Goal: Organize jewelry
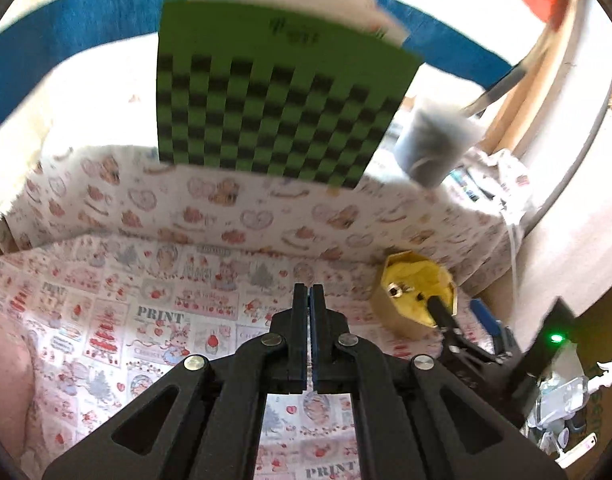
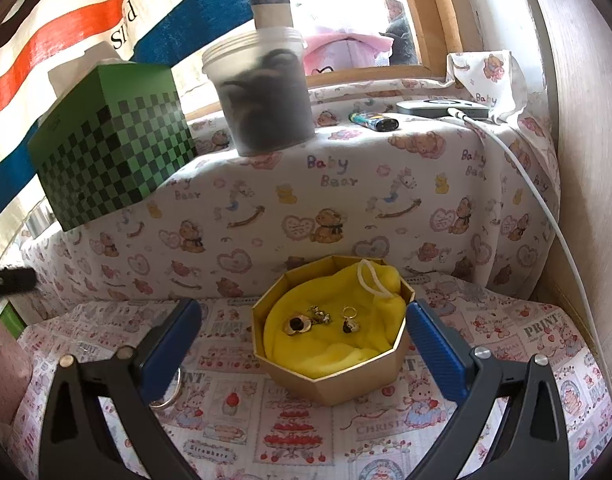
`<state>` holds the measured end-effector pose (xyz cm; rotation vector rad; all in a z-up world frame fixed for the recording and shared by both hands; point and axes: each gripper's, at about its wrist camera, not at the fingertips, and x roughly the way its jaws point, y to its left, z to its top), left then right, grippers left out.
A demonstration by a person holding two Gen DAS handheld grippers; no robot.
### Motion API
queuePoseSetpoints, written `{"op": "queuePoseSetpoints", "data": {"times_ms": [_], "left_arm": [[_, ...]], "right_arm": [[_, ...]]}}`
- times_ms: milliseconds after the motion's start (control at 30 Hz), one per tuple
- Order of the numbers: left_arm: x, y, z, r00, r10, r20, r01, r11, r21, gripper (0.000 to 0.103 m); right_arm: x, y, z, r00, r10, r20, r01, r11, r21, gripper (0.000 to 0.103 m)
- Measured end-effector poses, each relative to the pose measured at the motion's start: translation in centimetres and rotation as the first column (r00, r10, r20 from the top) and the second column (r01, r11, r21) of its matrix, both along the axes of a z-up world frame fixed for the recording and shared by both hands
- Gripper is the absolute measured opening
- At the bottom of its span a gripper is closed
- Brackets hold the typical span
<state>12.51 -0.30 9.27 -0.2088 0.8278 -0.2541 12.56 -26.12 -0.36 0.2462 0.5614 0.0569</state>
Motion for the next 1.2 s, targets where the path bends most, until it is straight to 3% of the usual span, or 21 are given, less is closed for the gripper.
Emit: {"op": "queuePoseSetpoints", "data": {"times_ms": [200, 400, 600, 733, 800, 900, 1033, 1167, 1200], "left_arm": [[-2.5, 0.9, 1.0, 0.997, 0.027, 0.078, -0.029, 0.999, 0.015, 0.000], [-3.4, 2.3, -0.6, 0.993, 0.055, 0.101, -0.056, 0.998, 0.007, 0.000], [-2.6, 4.2, -3.3, 0.986, 0.123, 0.115, -0.126, 0.992, 0.013, 0.000], [-1.8, 5.5, -4.7, 0.974, 0.192, 0.122, -0.200, 0.978, 0.056, 0.000], [-1.5, 6.0, -5.1, 0.971, 0.208, 0.117, -0.216, 0.975, 0.054, 0.000], [-1.4, 6.3, -5.5, 0.967, 0.223, 0.122, -0.230, 0.972, 0.051, 0.000], [-1.4, 6.2, -5.6, 0.968, 0.220, 0.123, -0.228, 0.972, 0.059, 0.000], [-1.2, 6.8, -5.9, 0.969, 0.225, 0.106, -0.230, 0.972, 0.044, 0.000], [-1.1, 7.0, -5.9, 0.968, 0.228, 0.103, -0.233, 0.972, 0.039, 0.000]], "right_arm": [[-0.2, 0.1, 0.0, 1.000, 0.028, -0.008, -0.028, 0.999, 0.020, 0.102], [-0.7, 1.0, 0.6, 0.996, 0.087, -0.021, -0.086, 0.995, 0.053, 0.102], [-0.7, 3.8, 0.5, 0.962, 0.231, -0.146, -0.220, 0.972, 0.087, 0.100], [-0.2, 6.7, -0.1, 0.919, 0.297, -0.260, -0.282, 0.955, 0.093, 0.080], [0.4, 8.2, -0.8, 0.898, 0.294, -0.327, -0.283, 0.956, 0.081, 0.061], [1.7, 10.5, -2.2, 0.877, 0.237, -0.419, -0.252, 0.968, 0.020, 0.041], [3.5, 12.6, -3.9, 0.844, 0.210, -0.493, -0.244, 0.970, -0.004, 0.028], [4.1, 14.2, -4.2, 0.853, 0.187, -0.487, -0.261, 0.961, -0.088, 0.017], [4.2, 14.5, -4.3, 0.851, 0.190, -0.489, -0.267, 0.959, -0.091, 0.009]]}}
